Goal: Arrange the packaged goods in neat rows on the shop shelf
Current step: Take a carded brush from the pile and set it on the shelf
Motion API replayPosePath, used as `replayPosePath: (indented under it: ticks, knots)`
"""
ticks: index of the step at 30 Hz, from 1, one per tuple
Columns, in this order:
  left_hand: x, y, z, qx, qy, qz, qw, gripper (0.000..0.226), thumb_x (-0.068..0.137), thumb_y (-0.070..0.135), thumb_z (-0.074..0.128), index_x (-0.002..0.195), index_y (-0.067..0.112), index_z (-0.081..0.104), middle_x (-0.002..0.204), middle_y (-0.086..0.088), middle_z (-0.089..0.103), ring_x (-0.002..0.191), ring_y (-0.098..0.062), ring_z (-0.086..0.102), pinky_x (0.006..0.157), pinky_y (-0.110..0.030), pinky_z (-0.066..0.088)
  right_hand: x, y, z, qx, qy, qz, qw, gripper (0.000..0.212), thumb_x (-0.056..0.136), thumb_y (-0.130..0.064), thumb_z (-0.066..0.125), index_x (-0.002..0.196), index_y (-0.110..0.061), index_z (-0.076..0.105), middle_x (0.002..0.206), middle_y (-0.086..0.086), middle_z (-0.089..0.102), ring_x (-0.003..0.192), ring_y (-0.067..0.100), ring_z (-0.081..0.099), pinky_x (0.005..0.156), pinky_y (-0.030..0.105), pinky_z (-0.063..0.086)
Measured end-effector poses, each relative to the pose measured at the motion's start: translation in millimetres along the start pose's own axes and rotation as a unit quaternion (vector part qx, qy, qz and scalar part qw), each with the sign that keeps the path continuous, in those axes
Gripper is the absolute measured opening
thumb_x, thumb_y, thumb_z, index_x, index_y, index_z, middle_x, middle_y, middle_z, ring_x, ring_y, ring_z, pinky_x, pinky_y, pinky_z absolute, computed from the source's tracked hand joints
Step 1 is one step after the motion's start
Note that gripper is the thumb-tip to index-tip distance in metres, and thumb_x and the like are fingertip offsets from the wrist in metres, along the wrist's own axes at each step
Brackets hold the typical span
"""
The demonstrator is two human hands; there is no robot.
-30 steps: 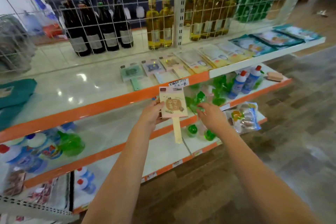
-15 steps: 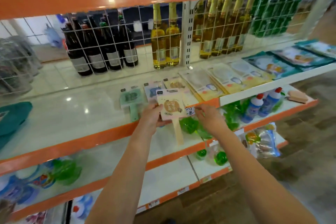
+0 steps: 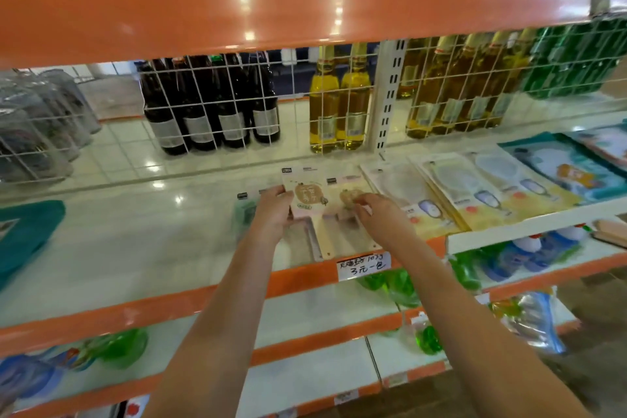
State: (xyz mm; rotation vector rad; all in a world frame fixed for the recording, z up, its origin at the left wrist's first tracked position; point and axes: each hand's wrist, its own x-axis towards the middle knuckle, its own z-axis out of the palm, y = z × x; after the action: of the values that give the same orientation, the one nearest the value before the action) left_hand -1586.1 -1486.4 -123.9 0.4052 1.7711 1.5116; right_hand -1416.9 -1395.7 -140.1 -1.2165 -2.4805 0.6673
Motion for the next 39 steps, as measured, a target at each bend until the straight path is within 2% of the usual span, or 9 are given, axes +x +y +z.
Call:
replayPosePath:
  ticks: [4,11,17,20,22,24,27,33,39]
  knots:
    - [4.1,5.1,5.9,0.036,0.033,0.012,0.999,0.016,0.097,0.002,0.044,0.097,0.009,0.058,0.084,-0.009,0.066,0.067,-0.018,0.062,0.050,-0.027,0.056,22.6,1.0,-3.9,-0.004,-0.015,-0.025,1.000,0.033,0.099,-0.032,0.043,0.120,-0.016,0.062,0.121,0.008,0.062,0.111,0.025,0.055,0.086,0.027,0.039]
    - [16.3,1.8,5.0,0.219,0.095,0.043,0.970,0.023,0.098,0.015,0.045,0.108,0.009,0.064,0.102,-0.013,0.069,0.089,-0.031,0.068,0.080,-0.044,0.057,50.0,3.7,-10.2,0.004,-0.064,-0.061,0.996,0.028,0.097,-0.027,0.046,0.119,-0.017,0.061,0.119,0.007,0.062,0.106,0.024,0.058,0.088,0.036,0.048]
    - [16.4,0.7,7.0,0.372,0.115,0.072,0.918,0.030,0.099,0.016,0.040,0.115,0.005,0.062,0.109,-0.011,0.065,0.088,-0.021,0.059,0.067,-0.023,0.047,60.2,-1.9,0.1,-0.060,-0.103,-0.094,0.989,0.027,0.095,-0.021,0.043,0.110,-0.014,0.064,0.113,0.009,0.061,0.107,0.027,0.056,0.089,0.034,0.045]
    - [13.1,-1.6,11.3,0.419,0.133,0.082,0.894,0.029,0.101,0.013,0.037,0.113,0.002,0.060,0.098,-0.004,0.057,0.080,-0.014,0.051,0.047,-0.010,0.041,61.3,-5.8,6.0,-0.081,-0.099,-0.098,0.987,0.028,0.095,-0.025,0.041,0.100,-0.011,0.065,0.109,0.010,0.061,0.107,0.028,0.052,0.090,0.036,0.044]
    - [13.6,-4.8,12.4,0.443,0.147,0.096,0.879,0.028,0.101,0.015,0.038,0.116,0.003,0.059,0.108,-0.008,0.062,0.093,-0.019,0.058,0.063,-0.013,0.045,60.9,-8.3,9.1,-0.103,-0.103,-0.107,0.984,0.030,0.096,-0.024,0.041,0.102,-0.008,0.065,0.112,0.010,0.059,0.112,0.028,0.048,0.094,0.037,0.044]
    - [12.4,-5.2,12.7,0.462,0.151,0.097,0.868,0.030,0.100,0.015,0.041,0.122,0.002,0.057,0.120,-0.014,0.062,0.108,-0.027,0.059,0.084,-0.031,0.046,61.7,-10.3,12.7,-0.128,-0.112,-0.114,0.979,0.028,0.096,-0.023,0.044,0.103,-0.009,0.067,0.115,0.009,0.055,0.116,0.027,0.044,0.096,0.036,0.043]
    - [14.2,-8.6,11.7,0.508,0.146,0.096,0.843,0.030,0.099,0.017,0.044,0.122,0.003,0.057,0.120,-0.015,0.062,0.111,-0.028,0.057,0.089,-0.034,0.044,62.3,-14.3,15.8,-0.141,-0.116,-0.116,0.976,0.030,0.096,-0.025,0.044,0.106,-0.010,0.067,0.120,0.010,0.052,0.118,0.027,0.040,0.097,0.035,0.041]
    - [15.4,-13.3,12.8,0.555,0.145,0.098,0.813,0.029,0.099,0.017,0.044,0.122,0.006,0.057,0.122,-0.012,0.061,0.113,-0.026,0.056,0.089,-0.032,0.044,57.9,-18.0,15.6,-0.145,-0.100,-0.120,0.977,0.037,0.099,-0.026,0.035,0.113,-0.007,0.062,0.124,0.011,0.051,0.122,0.028,0.037,0.101,0.036,0.037]
    - [13.3,-14.4,17.0,0.576,0.133,0.092,0.801,0.024,0.099,0.019,0.044,0.109,0.008,0.061,0.111,-0.010,0.065,0.104,-0.026,0.060,0.073,-0.028,0.038,50.1,-19.6,13.0,-0.146,-0.088,-0.125,0.977,0.038,0.101,-0.027,0.034,0.114,-0.005,0.061,0.123,0.010,0.052,0.123,0.025,0.037,0.100,0.037,0.039]
